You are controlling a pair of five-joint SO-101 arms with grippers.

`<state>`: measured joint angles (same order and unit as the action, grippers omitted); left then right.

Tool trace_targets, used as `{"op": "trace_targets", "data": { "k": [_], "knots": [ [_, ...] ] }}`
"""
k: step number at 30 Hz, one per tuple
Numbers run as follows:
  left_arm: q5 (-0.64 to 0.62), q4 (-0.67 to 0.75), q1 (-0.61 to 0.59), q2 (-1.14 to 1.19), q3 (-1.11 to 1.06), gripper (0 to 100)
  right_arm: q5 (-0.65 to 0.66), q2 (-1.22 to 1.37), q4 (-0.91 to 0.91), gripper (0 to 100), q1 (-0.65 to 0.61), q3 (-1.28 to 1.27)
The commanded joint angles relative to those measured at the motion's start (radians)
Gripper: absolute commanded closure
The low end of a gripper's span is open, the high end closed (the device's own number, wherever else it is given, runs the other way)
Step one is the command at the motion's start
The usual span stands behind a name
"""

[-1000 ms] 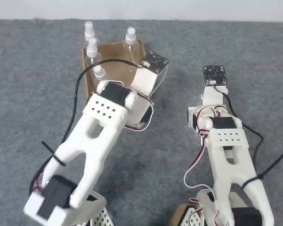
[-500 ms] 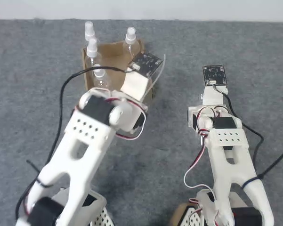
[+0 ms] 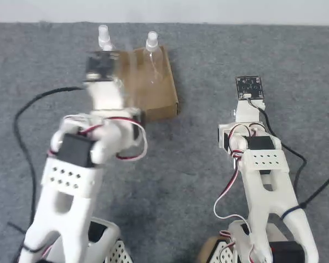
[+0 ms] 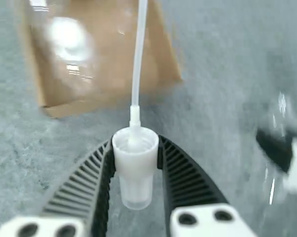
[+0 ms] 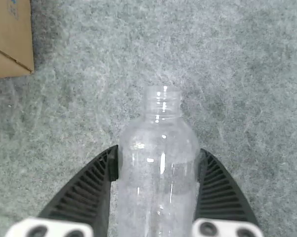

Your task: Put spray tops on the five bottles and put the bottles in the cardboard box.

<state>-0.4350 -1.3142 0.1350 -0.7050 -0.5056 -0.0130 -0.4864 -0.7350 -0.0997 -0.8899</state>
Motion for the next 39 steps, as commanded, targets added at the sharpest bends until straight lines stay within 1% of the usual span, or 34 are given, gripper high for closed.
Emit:
{"op": "trace_targets", "data": {
  "k": [1, 7, 11, 15, 22, 26, 30, 32, 35, 39],
  "knots": [
    [-0.1, 0.051, -0.071, -0.069, -0.004, 99, -0.009, -0.053, 0.024, 88.0, 0.008, 0.032],
    [-0.219, 0.052, -0.127, -0.087, -0.001, 99, -0.008, -0.053, 0.024, 88.0, 0.008, 0.032],
    [-0.353, 0.06, -0.201, -0.086, -0.004, 99, -0.008, -0.053, 0.024, 88.0, 0.007, 0.032],
    [-0.428, 0.058, -0.253, -0.084, -0.048, 99, -0.008, -0.051, 0.024, 88.0, 0.007, 0.032],
    [-0.448, 0.066, -0.265, -0.087, -0.166, 99, -0.006, -0.051, 0.024, 88.0, 0.007, 0.032],
    [-0.535, 0.068, -0.259, -0.091, -0.225, 99, -0.006, -0.051, 0.024, 88.0, 0.007, 0.032],
    [-0.551, 0.064, -0.264, -0.086, -0.257, 99, -0.006, -0.051, 0.024, 88.0, 0.005, 0.032],
    [-0.58, 0.06, -0.269, -0.084, -0.263, 99, -0.006, -0.051, 0.024, 88.0, 0.005, 0.032],
    [-0.657, 0.06, -0.292, -0.084, -0.285, 99, -0.006, -0.05, 0.024, 88.0, 0.005, 0.032],
    [-0.681, 0.058, -0.336, -0.084, -0.289, 99, -0.006, -0.048, 0.025, 88.0, 0.005, 0.032]
  ]
}}
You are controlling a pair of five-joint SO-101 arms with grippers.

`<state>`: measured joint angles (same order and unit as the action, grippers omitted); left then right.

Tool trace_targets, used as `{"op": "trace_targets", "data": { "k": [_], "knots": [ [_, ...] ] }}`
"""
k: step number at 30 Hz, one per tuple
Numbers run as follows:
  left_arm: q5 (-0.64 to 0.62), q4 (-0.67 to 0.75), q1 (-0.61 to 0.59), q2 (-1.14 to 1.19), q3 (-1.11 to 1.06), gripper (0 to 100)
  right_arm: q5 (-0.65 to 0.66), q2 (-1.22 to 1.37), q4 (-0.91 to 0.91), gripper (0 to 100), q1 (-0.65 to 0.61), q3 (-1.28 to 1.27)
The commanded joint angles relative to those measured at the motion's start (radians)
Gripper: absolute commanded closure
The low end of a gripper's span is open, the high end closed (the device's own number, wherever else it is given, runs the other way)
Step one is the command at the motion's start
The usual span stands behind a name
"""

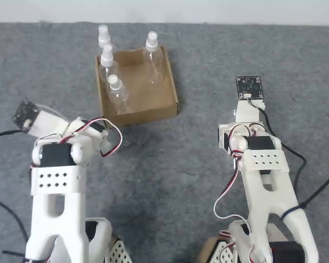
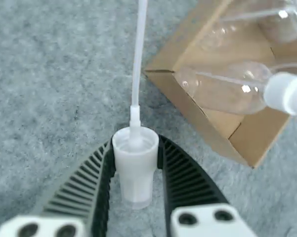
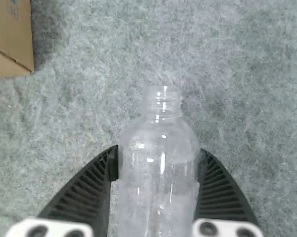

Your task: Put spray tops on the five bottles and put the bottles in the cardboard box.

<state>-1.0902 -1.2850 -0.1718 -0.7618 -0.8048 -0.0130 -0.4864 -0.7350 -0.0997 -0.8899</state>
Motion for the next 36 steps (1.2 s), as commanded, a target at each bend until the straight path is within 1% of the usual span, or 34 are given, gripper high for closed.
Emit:
{"op": "trace_targets", "data": {
  "k": [1, 5, 10, 12, 15, 19, 22, 27, 31, 36],
  "knots": [
    [-0.032, 0.029, -0.044, -0.028, 0.01, 99, -0.006, -0.048, 0.025, 88.0, 0.005, 0.032],
    [-0.057, 0.04, -0.074, -0.026, -0.019, 99, -0.008, -0.045, 0.025, 88.0, 0.005, 0.032],
    [-0.078, 0.114, -0.075, -0.026, -0.076, 99, -0.008, -0.045, 0.025, 88.0, 0.005, 0.032],
    [-0.107, 0.114, -0.075, -0.026, -0.079, 99, -0.008, -0.045, 0.025, 88.0, 0.005, 0.032],
    [-0.115, 0.12, -0.077, -0.026, -0.082, 99, -0.008, -0.044, 0.025, 88.0, 0.005, 0.032],
    [-0.117, 0.121, -0.13, -0.026, -0.084, 99, -0.008, -0.044, 0.025, 88.0, 0.004, 0.032],
    [-0.117, 0.121, -0.138, -0.017, -0.084, 99, -0.008, -0.042, 0.025, 88.0, 0.004, 0.032],
    [-0.117, 0.157, -0.14, 0.13, -0.047, 99, -0.008, -0.042, 0.025, 88.0, 0.004, 0.032],
    [-0.117, 0.157, -0.141, 0.259, 0.022, 99, -0.008, -0.044, 0.025, 88.0, 0.004, 0.032],
    [-0.143, 0.166, -0.207, 0.328, 0.056, 99, -0.008, -0.044, 0.025, 88.0, 0.004, 0.032]
  ]
}}
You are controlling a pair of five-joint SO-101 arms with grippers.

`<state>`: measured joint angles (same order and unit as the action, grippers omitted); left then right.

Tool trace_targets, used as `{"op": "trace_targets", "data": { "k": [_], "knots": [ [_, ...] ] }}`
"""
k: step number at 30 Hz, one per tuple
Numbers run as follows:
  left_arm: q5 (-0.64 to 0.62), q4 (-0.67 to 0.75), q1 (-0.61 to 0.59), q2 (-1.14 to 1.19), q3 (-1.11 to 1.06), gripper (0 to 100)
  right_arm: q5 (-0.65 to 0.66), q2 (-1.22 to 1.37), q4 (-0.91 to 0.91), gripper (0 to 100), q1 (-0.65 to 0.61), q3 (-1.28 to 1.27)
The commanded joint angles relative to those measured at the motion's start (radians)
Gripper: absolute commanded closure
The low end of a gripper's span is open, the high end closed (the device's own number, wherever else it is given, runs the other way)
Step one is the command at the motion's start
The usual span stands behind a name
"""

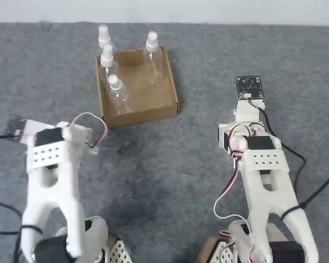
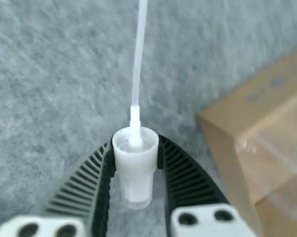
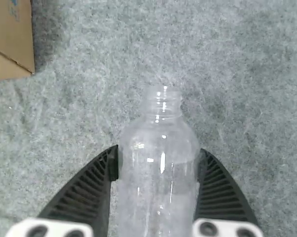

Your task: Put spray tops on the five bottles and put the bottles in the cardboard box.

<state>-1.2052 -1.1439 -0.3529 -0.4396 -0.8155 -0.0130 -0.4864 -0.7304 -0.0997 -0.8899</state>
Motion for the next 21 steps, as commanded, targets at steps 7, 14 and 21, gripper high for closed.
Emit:
{"op": "trace_targets", "data": {
  "k": [7, 14, 21],
  "knots": [
    [-0.037, 0.1, -0.083, 0.084, 0.077, 99, -0.008, -0.044, 0.021, 88.0, 0.005, 0.032],
    [-0.037, 0.094, -0.089, 0.166, 0.12, 99, -0.008, -0.045, 0.021, 88.0, 0.005, 0.032],
    [-0.031, 0.094, -0.091, 0.187, 0.133, 96, -0.006, -0.047, 0.021, 88.0, 0.005, 0.032]
  ]
}}
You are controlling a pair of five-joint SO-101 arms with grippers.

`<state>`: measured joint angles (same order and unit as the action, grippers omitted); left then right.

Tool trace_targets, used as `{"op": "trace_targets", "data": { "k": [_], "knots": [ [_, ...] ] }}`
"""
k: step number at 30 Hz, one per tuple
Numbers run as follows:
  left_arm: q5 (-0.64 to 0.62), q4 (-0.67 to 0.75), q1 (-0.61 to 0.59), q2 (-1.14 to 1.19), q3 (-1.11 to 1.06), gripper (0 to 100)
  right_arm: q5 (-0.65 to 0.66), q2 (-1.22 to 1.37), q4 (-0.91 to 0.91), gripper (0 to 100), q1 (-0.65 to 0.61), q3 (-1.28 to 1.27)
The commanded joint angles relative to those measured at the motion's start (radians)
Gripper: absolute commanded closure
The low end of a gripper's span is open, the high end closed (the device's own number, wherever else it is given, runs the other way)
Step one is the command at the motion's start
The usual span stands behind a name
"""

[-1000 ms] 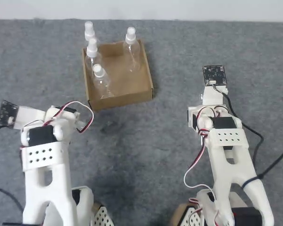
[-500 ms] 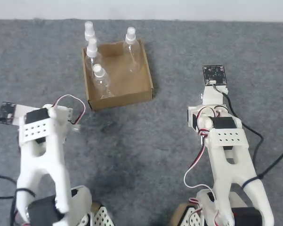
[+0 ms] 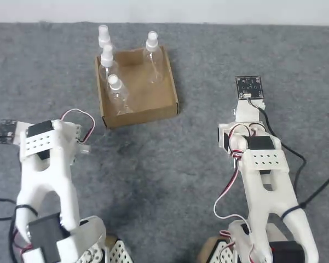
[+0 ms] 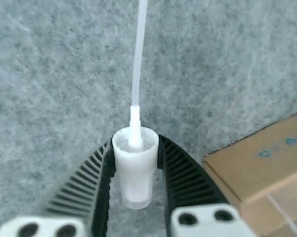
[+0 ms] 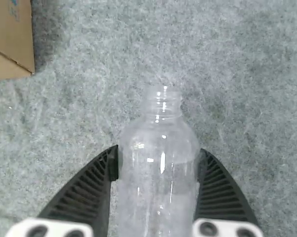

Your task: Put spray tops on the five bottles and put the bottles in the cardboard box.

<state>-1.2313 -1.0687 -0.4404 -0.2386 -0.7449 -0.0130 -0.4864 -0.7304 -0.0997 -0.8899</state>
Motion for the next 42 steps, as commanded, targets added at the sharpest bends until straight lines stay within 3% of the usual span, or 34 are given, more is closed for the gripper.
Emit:
{"op": "trace_targets", "data": {
  "k": [1, 7, 19, 23, 30, 42],
  "knots": [
    [-0.005, 0.018, -0.003, -0.014, 0.062, 93, -0.006, -0.047, 0.021, 88.0, 0.005, 0.032],
    [-0.005, 0.018, -0.003, -0.009, 0.061, 77, -0.005, -0.047, 0.021, 88.0, 0.005, 0.032],
    [-0.003, 0.011, -0.003, -0.015, 0.061, 77, -0.005, -0.048, 0.021, 88.0, 0.007, 0.032],
    [0.006, -0.109, -0.043, -0.015, 0.131, 77, -0.005, -0.048, 0.021, 88.0, 0.007, 0.032],
    [0.193, -0.295, -0.069, -0.008, 0.249, 77, -0.005, -0.048, 0.021, 88.0, 0.005, 0.032],
    [0.465, -0.307, -0.161, -0.006, 0.249, 77, -0.003, -0.041, 0.048, 88.0, 0.007, 0.025]
  ]
}}
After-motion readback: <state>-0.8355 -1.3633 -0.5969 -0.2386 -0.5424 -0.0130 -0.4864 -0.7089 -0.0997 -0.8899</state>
